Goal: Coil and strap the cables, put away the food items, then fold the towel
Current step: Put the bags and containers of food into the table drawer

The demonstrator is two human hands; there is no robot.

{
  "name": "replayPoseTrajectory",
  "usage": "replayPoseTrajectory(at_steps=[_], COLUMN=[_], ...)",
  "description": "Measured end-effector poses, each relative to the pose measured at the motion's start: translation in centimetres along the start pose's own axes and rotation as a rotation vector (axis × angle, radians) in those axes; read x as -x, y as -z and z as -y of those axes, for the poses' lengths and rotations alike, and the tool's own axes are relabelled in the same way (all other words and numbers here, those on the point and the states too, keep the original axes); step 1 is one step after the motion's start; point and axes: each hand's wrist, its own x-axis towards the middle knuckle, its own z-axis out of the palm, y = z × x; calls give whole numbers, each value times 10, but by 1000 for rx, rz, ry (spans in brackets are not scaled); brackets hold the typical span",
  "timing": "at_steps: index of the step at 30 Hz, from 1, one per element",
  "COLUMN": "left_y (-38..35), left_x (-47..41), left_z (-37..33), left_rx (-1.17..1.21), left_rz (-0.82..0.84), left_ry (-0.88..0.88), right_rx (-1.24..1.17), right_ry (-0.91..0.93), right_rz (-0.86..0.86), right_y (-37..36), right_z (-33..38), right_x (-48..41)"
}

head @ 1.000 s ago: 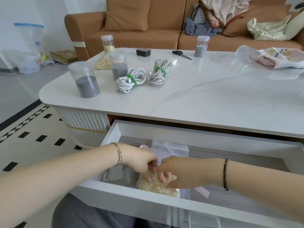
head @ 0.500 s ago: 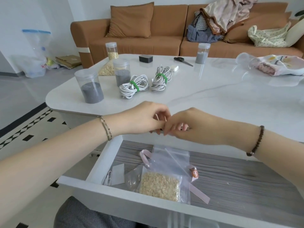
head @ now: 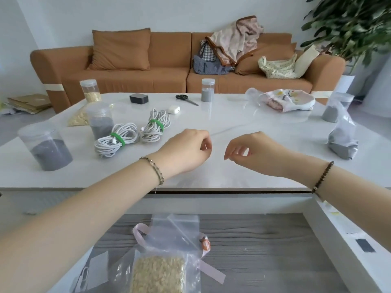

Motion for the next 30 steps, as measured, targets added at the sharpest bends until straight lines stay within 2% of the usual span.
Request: replayPoseTrajectory(at_steps=[5, 7, 14, 18, 23, 27, 30], left_y=[-24, -35, -61, -68, -79, -88, -92], left_x=[-36, -51, -93, -113, -133, -139, -139], left_z=[-30, -47, -113, -144, -181, -197, -199], left_rx=[-19, -7, 125, 175, 185, 196, 204], left_rz=[50, 63, 64, 66, 76, 84, 91], left_ry=[-30, -68, -136, -158, -196, -200, -182], right_rx=[84, 150, 347, 463, 259, 51, 2], right_ry=[-130, -161, -149, -233, -485, -713, -796], right_rz=[-131, -235, -574, -635, -634, -542, -574], right_y=[21, 34, 77, 90, 95, 94, 91], right_z=[-44, -59, -95, -116, -143, -163, -181], right_x=[20, 32, 57, 66, 76, 78, 77])
